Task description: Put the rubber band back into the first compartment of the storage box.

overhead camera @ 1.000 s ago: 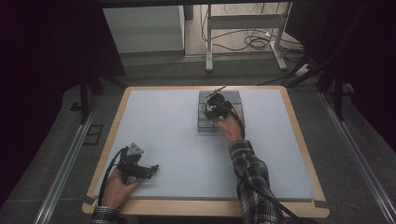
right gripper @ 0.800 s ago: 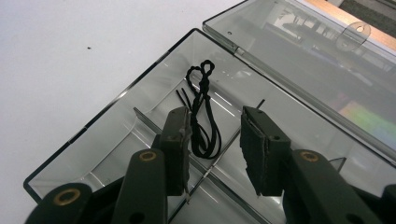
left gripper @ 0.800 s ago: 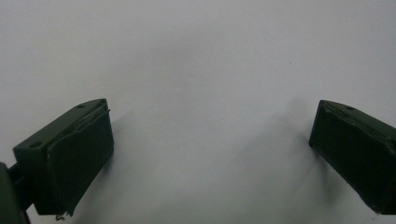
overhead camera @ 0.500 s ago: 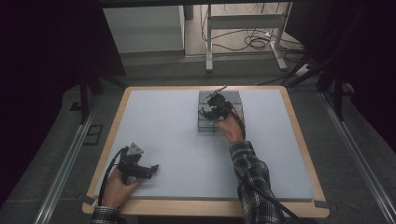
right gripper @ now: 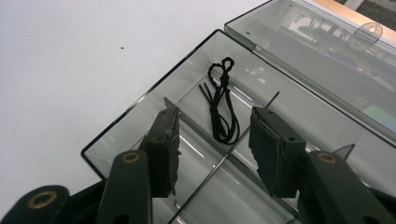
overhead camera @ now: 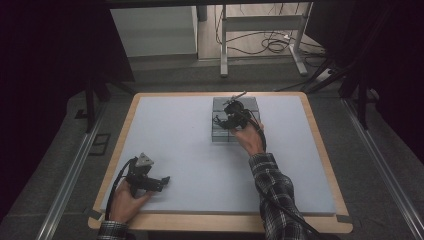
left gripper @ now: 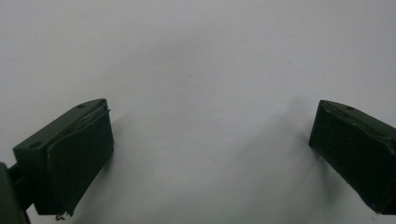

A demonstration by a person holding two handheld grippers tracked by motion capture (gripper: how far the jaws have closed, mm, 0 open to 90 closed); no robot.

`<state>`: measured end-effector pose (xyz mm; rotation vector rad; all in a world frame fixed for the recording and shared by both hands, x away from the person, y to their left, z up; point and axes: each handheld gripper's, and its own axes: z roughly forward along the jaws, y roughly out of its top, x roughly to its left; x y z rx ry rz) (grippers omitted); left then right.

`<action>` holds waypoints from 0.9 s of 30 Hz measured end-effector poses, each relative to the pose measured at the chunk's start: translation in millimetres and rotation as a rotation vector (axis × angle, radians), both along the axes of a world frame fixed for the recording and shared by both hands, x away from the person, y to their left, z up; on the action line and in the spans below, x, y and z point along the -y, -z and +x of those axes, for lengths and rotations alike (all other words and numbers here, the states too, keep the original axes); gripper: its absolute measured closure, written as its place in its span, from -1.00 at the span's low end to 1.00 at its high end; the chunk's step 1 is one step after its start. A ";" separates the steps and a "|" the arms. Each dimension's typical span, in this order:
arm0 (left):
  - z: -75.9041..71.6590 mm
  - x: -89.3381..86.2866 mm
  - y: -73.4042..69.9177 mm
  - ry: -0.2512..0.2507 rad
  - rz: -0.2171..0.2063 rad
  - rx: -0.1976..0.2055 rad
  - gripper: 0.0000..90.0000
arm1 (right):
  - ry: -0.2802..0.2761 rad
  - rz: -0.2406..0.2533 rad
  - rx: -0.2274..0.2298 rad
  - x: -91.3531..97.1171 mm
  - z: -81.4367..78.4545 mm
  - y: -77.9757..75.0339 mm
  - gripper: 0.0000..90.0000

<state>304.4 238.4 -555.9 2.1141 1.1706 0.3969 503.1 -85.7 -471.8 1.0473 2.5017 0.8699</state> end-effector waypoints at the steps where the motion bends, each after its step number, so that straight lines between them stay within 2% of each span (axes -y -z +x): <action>1: 0.0 0.0 0.0 0.000 0.000 0.000 -1.00 | 0.000 0.002 -0.001 0.4 -1.1 -0.6 0.14; 12: 0.1 -0.2 -0.1 0.002 0.003 0.000 -1.00 | -0.016 0.018 -0.009 7.3 -11.8 -7.4 0.01; 27: 0.0 0.1 0.0 0.000 -0.002 0.000 -1.00 | -0.017 0.037 -0.041 17.4 -22.3 -12.4 -0.23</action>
